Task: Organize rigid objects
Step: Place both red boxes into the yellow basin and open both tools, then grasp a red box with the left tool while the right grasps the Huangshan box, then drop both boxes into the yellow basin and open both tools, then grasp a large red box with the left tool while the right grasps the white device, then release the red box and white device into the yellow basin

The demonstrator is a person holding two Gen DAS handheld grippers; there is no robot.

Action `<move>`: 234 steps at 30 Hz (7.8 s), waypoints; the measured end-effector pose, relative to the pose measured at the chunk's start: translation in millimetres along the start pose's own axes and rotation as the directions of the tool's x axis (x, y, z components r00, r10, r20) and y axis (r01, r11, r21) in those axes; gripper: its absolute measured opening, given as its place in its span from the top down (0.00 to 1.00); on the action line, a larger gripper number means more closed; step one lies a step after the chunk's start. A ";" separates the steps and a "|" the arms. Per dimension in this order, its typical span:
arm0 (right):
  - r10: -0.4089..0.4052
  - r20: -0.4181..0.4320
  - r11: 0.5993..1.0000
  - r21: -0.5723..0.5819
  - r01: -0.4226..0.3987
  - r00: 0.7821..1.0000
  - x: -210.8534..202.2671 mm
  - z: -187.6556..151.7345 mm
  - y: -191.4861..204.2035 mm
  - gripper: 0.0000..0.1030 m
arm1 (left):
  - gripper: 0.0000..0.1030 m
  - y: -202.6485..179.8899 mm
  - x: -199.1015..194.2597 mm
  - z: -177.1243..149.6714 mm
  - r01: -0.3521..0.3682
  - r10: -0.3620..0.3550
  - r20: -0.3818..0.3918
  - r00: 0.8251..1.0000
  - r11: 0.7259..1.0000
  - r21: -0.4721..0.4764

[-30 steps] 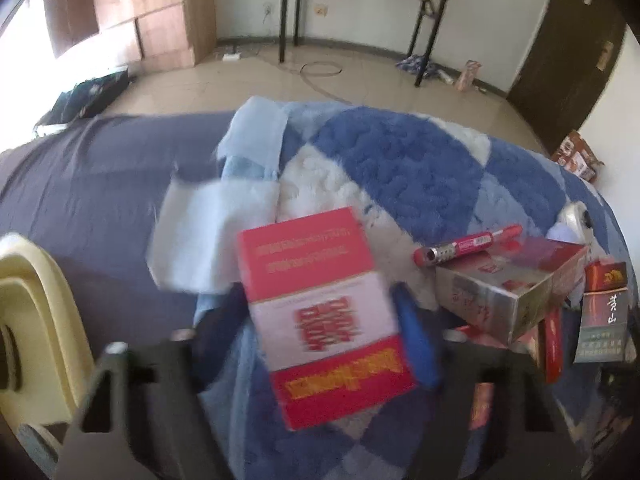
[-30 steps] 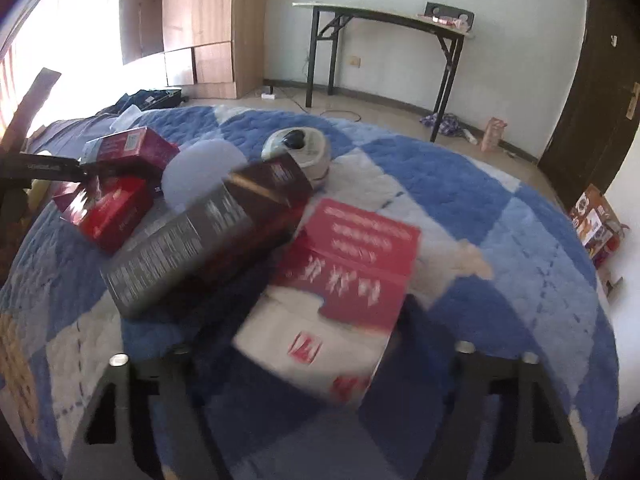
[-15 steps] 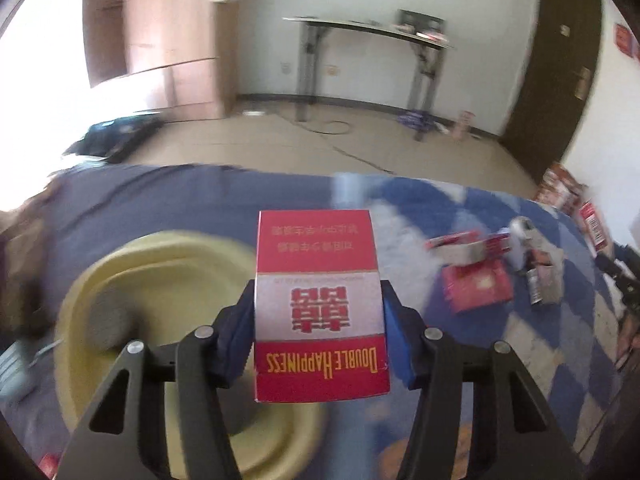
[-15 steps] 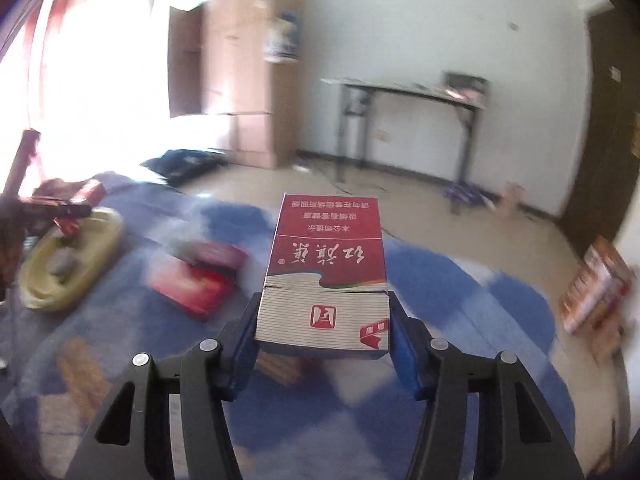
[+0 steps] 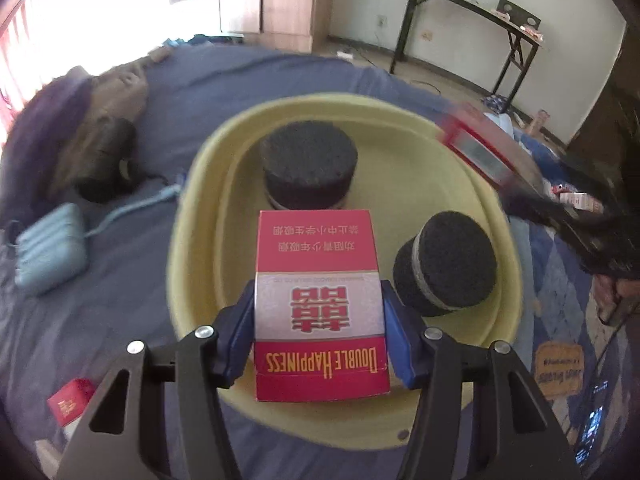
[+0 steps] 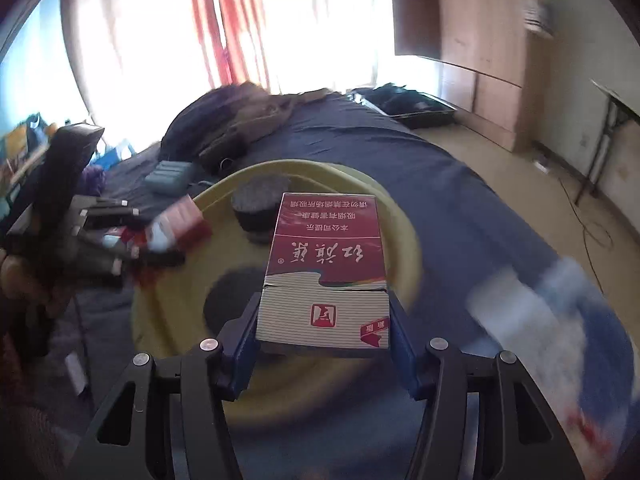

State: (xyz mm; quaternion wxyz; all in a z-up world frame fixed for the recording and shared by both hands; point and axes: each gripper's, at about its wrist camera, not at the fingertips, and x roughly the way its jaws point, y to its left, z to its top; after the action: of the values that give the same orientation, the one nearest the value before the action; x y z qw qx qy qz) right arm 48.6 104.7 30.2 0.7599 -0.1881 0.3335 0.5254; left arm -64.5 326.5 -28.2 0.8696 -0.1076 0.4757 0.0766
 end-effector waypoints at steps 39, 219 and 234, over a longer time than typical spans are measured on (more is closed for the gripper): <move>-0.556 -0.134 0.628 0.580 0.520 0.821 -193.5 -217.4 -148.2 0.00 | 0.00 -350.4 31.5 67.4 0.266 -0.260 -0.056 0.964 0.935 0.237; 0.059 0.084 0.997 0.041 -0.063 0.995 20.8 -19.0 50.6 0.04 | 0.00 0.1 10.8 93.7 0.028 -0.023 0.043 0.999 0.994 -0.107; -0.455 0.148 0.787 0.529 0.318 0.878 -212.7 -176.9 -119.8 0.00 | 0.00 -161.2 -25.5 94.8 0.221 -0.223 0.027 0.974 0.973 0.068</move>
State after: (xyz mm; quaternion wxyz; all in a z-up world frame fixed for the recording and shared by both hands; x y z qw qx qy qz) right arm 56.6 -196.1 47.2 0.9121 0.0182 0.3031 0.2755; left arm 36.7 194.8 61.4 0.8839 -0.1306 0.4478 -0.0347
